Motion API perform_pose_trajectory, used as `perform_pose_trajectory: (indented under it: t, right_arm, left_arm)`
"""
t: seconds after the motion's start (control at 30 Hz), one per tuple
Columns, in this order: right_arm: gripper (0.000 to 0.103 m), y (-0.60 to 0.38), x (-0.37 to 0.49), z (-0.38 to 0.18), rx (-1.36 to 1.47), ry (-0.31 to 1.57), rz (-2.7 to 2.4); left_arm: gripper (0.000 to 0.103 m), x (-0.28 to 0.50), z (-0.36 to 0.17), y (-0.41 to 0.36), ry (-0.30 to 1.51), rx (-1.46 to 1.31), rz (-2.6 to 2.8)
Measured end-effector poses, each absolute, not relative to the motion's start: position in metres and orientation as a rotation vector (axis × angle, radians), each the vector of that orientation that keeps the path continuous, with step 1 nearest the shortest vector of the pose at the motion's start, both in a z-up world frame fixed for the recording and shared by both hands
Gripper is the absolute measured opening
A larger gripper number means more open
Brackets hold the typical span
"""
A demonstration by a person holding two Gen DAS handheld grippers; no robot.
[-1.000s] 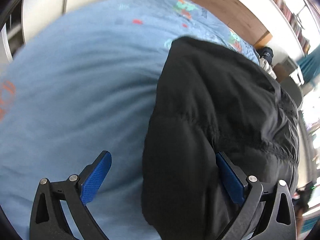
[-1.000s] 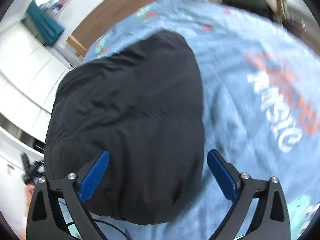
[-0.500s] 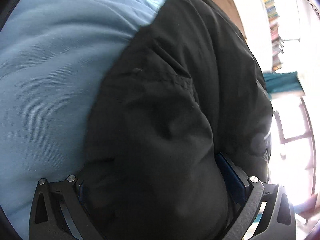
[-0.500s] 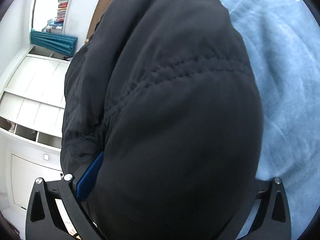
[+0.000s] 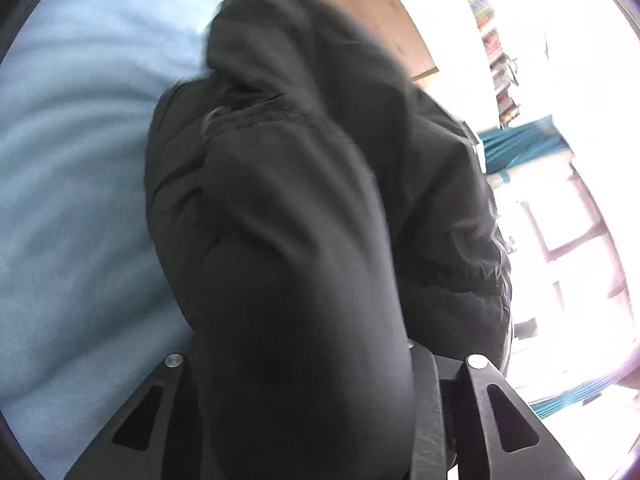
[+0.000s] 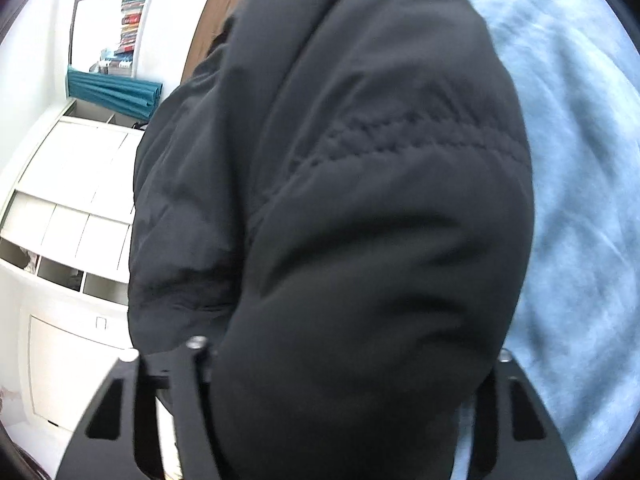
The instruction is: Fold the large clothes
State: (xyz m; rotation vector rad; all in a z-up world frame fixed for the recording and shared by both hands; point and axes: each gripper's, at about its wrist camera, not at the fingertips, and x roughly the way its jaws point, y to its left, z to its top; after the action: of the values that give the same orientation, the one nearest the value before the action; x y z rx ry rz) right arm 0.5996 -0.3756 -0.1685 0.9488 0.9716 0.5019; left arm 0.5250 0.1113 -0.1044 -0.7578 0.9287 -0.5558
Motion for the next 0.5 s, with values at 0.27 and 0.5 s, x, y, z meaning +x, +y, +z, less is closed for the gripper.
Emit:
perform_pose_trajectory:
  t: [0.27, 0.5]
  right_arm:
    - [0.03, -0.352, 0.598, -0.072, 0.773, 0.842, 0.542]
    - [0.03, -0.351, 0.571, -0.003, 0.747, 0.733, 0.575]
  left_arm:
    - [0.024, 0.518, -0.013, 0.075, 0.794, -0.628, -0.523]
    - [0.024, 0.486, 0.04, 0.059, 0.715, -0.596, -0.565]
